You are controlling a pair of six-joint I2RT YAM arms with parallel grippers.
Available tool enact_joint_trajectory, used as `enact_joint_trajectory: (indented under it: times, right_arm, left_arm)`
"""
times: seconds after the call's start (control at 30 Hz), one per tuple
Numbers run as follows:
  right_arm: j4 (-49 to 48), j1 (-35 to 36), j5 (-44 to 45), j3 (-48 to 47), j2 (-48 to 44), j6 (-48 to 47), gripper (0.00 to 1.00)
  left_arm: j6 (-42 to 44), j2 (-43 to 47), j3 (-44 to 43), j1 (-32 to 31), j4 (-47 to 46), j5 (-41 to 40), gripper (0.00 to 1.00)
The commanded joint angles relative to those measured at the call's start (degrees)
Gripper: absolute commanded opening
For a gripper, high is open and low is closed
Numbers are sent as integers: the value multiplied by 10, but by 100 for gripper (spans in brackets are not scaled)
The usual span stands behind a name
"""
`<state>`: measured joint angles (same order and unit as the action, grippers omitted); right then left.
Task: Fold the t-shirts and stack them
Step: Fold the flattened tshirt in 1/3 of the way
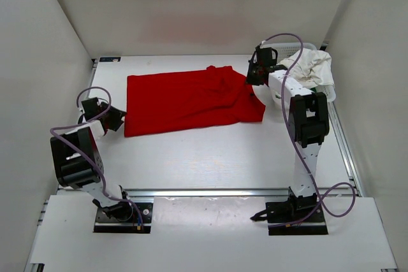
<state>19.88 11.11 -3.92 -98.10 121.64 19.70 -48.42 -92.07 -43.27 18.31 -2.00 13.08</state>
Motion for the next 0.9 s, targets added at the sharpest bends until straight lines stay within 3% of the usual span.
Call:
enact_joint_trajectory:
  times: [0.0,0.1,0.13,0.23,0.4,0.5,0.6,0.8,0.87]
  right_arm:
    - [-23,-6,-3,-11,-40,12,8]
    - [-2,-11,-10,-5,-61,13,34]
    - [0,-12,-12,7,-77,13,35]
    - [-36,-12,-11,117,-160,31,34]
    - [-149,-6,-12,354,-315,82,0]
    - [-184,2,-1,449,-360,105,0]
    - [-230,0,-7,531,-407,122,4]
    - [-279,-35,-33,603,-421,134,20]
    - [-295,-46,-30,607,-412,136,23]
  left_arm:
    - [11,57,-26,2,9,-8,56]
    - [0,94,24,-5,-6,10,47]
    - [2,115,51,-7,-4,9,45]
    - [11,173,119,-12,5,8,40]
    - [9,259,207,-36,19,-15,44]
    - [7,256,214,-49,18,-14,51]
    - [2,230,225,-37,5,-5,51]
    - [-15,168,212,-43,-35,-28,45]
    - [-34,154,212,-47,-66,-24,49]
